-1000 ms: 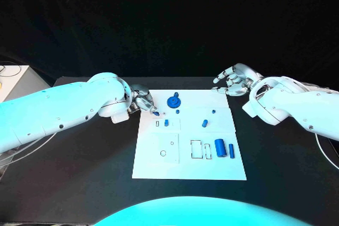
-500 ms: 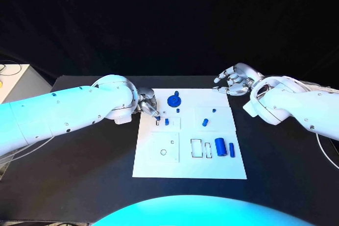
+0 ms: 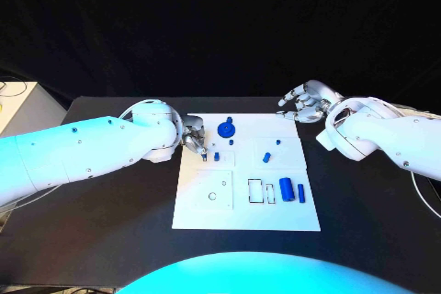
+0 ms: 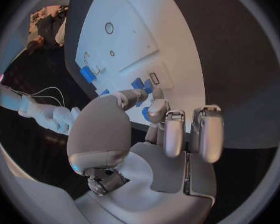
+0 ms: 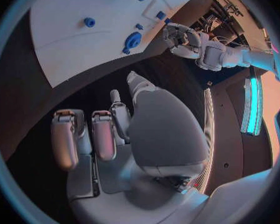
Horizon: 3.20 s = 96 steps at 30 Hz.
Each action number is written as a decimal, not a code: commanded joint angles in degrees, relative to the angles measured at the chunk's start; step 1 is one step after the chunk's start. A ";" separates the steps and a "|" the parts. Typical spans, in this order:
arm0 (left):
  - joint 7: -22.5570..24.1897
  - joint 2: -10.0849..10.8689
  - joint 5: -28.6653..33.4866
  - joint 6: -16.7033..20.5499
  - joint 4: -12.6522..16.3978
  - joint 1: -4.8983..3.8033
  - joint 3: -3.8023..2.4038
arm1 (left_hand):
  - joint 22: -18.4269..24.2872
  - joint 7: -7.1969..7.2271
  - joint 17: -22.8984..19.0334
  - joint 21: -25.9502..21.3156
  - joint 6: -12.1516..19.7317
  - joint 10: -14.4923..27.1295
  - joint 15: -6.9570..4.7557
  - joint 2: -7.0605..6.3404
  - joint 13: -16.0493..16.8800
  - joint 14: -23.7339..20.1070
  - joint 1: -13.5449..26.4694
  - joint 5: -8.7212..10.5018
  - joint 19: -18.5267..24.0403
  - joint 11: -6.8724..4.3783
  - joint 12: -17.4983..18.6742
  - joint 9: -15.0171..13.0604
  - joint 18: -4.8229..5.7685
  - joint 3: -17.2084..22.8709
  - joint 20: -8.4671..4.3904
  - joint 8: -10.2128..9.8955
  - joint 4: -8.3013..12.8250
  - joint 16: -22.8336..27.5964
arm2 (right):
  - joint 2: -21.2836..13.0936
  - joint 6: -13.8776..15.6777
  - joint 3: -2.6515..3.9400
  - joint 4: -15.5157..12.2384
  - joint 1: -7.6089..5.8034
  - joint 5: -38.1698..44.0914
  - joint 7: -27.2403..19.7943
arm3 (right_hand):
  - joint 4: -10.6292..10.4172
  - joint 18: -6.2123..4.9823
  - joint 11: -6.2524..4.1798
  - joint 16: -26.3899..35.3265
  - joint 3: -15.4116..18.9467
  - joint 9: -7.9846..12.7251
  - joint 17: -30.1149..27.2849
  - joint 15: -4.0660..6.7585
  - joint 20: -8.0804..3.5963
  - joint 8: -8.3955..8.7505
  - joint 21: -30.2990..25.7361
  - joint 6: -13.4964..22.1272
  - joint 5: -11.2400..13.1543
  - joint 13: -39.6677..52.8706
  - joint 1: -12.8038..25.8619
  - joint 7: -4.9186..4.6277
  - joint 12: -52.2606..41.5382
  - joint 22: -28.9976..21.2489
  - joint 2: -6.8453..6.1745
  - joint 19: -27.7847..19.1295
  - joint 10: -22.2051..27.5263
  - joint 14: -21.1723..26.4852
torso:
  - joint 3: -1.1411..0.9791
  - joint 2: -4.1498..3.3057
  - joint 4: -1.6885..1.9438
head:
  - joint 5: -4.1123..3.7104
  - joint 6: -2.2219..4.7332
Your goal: Assemble the parts on the task board
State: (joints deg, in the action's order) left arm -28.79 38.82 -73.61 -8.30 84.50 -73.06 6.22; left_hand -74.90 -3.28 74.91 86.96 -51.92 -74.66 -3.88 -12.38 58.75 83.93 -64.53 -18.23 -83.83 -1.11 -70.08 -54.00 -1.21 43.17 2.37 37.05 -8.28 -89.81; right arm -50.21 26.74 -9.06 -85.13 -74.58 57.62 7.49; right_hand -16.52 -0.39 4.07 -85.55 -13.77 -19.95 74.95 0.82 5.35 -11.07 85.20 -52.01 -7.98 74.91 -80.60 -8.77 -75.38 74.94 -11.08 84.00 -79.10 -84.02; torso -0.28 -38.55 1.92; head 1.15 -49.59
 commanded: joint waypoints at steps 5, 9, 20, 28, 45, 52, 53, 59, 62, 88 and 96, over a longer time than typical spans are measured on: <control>-0.32 -0.19 -3.27 1.52 0.32 0.49 0.08 | -10.69 0.00 15.09 0.30 -0.32 -0.37 -0.42 0.02 0.09 6.07 -0.73 -0.32 -3.33 0.05 -0.28 0.01 0.03 9.09 -0.37 -0.17 9.20 -0.19 | -0.05 -0.30 0.00 -0.13 0.04 0.19 -0.69 | 0.00 -0.83 -0.06 0.32 -0.29 0.03 6.91 -0.47 0.18 -0.20 -0.37 0.38 -0.26 3.33 0.59 -0.13 0.17 11.99 -0.02 3.86 0.30 -3.76 | 0.05 -0.04 -0.04 | 0.00 -0.23; -0.36 -0.29 -3.44 1.78 0.27 0.94 0.15 | -10.79 0.01 15.09 0.36 -0.39 -0.43 -0.43 -0.03 0.13 6.07 -0.72 -0.44 -3.39 0.03 -0.30 0.02 0.06 9.11 -0.38 -0.18 9.19 -0.19 | -0.09 -0.29 0.00 -0.17 0.05 0.19 -0.70 | 0.00 -0.83 -0.06 0.32 -0.29 0.03 6.91 -0.47 0.18 -0.20 -0.37 0.38 -0.26 3.33 0.59 -0.13 0.17 11.99 -0.02 3.86 0.30 -3.76 | -0.01 -0.03 0.00 | -0.04 -0.32; -0.40 -0.50 -3.76 2.39 0.09 1.65 0.22 | -10.76 0.03 15.09 0.35 -0.47 -0.58 -0.45 -0.09 0.34 6.07 -0.71 -0.60 -3.38 0.01 -0.43 0.05 0.05 9.13 -0.38 -0.20 9.18 -0.19 | -0.15 -0.30 0.00 -0.22 0.05 0.20 -0.73 | 0.00 -0.83 -0.06 0.32 -0.29 0.03 6.91 -0.47 0.18 -0.20 -0.37 0.38 -0.26 3.33 0.59 -0.13 0.17 11.99 -0.02 3.86 0.30 -3.76 | -0.01 0.07 -0.01 | -0.09 -0.41; -0.43 -0.48 -4.23 2.41 0.07 1.73 0.23 | -10.84 0.05 15.09 0.39 -0.52 -0.68 -0.46 -0.12 0.48 6.07 -0.70 -0.69 -3.43 0.00 -0.52 0.06 0.07 9.14 -0.39 -0.22 9.17 -0.19 | -0.18 -0.34 0.01 -0.23 0.05 0.20 -0.73 | 0.00 -0.83 -0.06 0.32 -0.29 0.03 6.91 -0.47 0.18 -0.20 -0.37 0.38 -0.26 3.33 0.59 -0.13 0.17 11.99 -0.02 3.86 0.30 -3.76 | -0.04 0.07 0.00 | -0.07 -0.41; -0.51 -0.27 -4.37 1.96 0.05 1.75 0.23 | -10.88 0.07 15.09 0.42 -0.61 -0.71 -0.48 -0.19 0.41 6.07 -0.70 -0.83 -3.45 -0.02 -0.47 0.08 0.08 9.16 -0.39 -0.24 9.17 -0.19 | -0.27 -0.43 0.01 -0.23 0.05 0.20 -0.70 | 0.00 -0.83 -0.06 0.32 -0.29 0.03 6.91 -0.47 0.18 -0.20 -0.37 0.38 -0.26 3.33 0.59 -0.13 0.17 11.99 -0.02 3.86 0.30 -3.76 | -0.02 0.08 0.01 | -0.06 -0.41; -0.47 -0.33 -4.34 1.81 0.11 1.76 0.23 | -10.93 0.09 15.09 0.45 -0.66 -0.80 -0.49 -0.23 0.56 6.07 -0.71 -0.89 -3.49 -0.03 -0.55 0.10 0.09 9.17 -0.40 -0.26 9.17 -0.19 | -0.26 -0.46 0.01 -0.22 0.05 0.20 -0.71 | 0.02 -0.82 -0.08 0.36 -0.35 0.02 6.92 -0.45 0.16 -0.29 -0.37 0.42 -0.37 3.28 0.92 -0.11 0.14 12.00 0.02 3.89 0.26 -3.78 | 0.02 0.06 0.02 | -0.09 -0.41; -0.47 -0.32 -4.33 1.80 0.12 1.76 0.23 | -10.93 0.09 15.09 0.45 -0.66 -0.80 -0.49 -0.23 0.56 6.07 -0.71 -0.89 -3.49 -0.03 -0.55 0.10 0.09 9.17 -0.40 -0.26 9.17 -0.19 | -0.26 -0.47 0.01 -0.22 0.05 0.20 -0.70 | 0.02 -0.82 -0.08 0.36 -0.35 0.02 6.92 -0.45 0.16 -0.29 -0.37 0.42 -0.37 3.28 0.92 -0.11 0.14 12.00 0.02 3.89 0.26 -3.78 | 0.00 0.06 0.00 | -0.05 -0.41; -0.52 -0.25 -4.27 1.62 0.12 1.76 0.23 | -10.96 0.10 15.09 0.47 -0.70 -0.87 -0.50 -0.26 0.65 6.07 -0.71 -0.95 -3.51 -0.04 -0.61 0.10 0.10 9.18 -0.40 -0.26 9.17 -0.19 | -0.27 -0.50 0.01 -0.21 0.05 0.20 -0.69 | 0.02 -0.82 -0.08 0.36 -0.35 0.02 6.92 -0.45 0.16 -0.29 -0.37 0.42 -0.37 3.28 0.92 -0.11 0.14 12.00 0.02 3.89 0.26 -3.78 | -0.01 0.05 0.03 | -0.07 -0.41; -0.53 -0.25 -4.25 1.61 0.11 1.76 0.23 | -11.05 0.12 15.09 0.52 -0.76 -0.93 -0.51 -0.30 0.70 6.07 -0.71 -1.04 -3.57 -0.06 -0.64 0.12 0.12 9.19 -0.40 -0.27 9.17 -0.19 | -0.27 -0.49 0.01 -0.20 0.05 0.20 -0.71 | 0.02 -0.82 -0.08 0.36 -0.35 0.02 6.92 -0.45 0.16 -0.29 -0.37 0.42 -0.37 3.28 0.92 -0.11 0.14 12.00 0.02 3.89 0.26 -3.78 | -0.01 0.05 0.03 | -0.06 -0.41; -0.24 -0.85 -1.30 1.18 -0.32 1.80 0.34 | -11.52 0.72 15.09 0.79 -2.02 -2.32 -0.93 -1.35 1.57 6.07 0.48 -7.76 -3.88 -0.56 -0.93 0.07 0.24 6.97 -0.76 -0.51 8.07 -0.19 | -0.25 -0.42 0.01 -0.27 0.06 0.19 -0.79 | 0.03 -0.87 -0.09 0.44 -0.40 0.02 6.82 -0.43 0.15 -0.34 -0.56 0.44 -0.42 3.20 1.03 -0.10 0.19 11.89 0.05 3.82 0.30 -3.77 | -0.10 0.02 -0.03 | -0.16 -0.41; -0.31 -1.00 -0.77 2.97 -0.78 1.81 0.37 | -11.47 1.00 15.09 0.74 -2.02 -2.43 -1.07 -0.91 1.56 6.07 1.21 -7.63 -3.85 -0.74 -0.80 -0.08 0.23 5.80 -0.89 -0.49 7.10 -0.19 | -0.29 -0.34 0.01 -0.31 0.06 0.19 -0.83 | 0.01 -0.87 -0.09 0.47 -0.43 0.02 6.79 -0.43 0.14 -0.35 -0.60 0.45 -0.47 3.15 1.09 -0.10 0.24 11.87 0.10 3.81 0.34 -3.76 | -0.11 -0.01 -0.06 | -0.28 -0.41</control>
State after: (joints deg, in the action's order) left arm -29.60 38.09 -75.71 -6.22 83.66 -71.34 6.54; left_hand -74.91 -2.87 74.90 87.41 -53.82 -76.83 -4.53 -13.65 60.45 84.14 -63.81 -25.85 -84.01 -1.66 -71.00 -54.00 -1.21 42.64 1.76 36.74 -7.71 -89.81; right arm -50.48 26.74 -9.06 -85.32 -74.54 57.56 7.32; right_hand -16.51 -0.39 4.07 -85.31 -13.77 -19.95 74.91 0.82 5.35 -11.06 84.82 -52.01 -8.20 74.90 -80.08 -8.77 -75.38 74.93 -11.01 84.00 -79.10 -84.02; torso -0.38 -38.54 1.88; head 0.90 -50.01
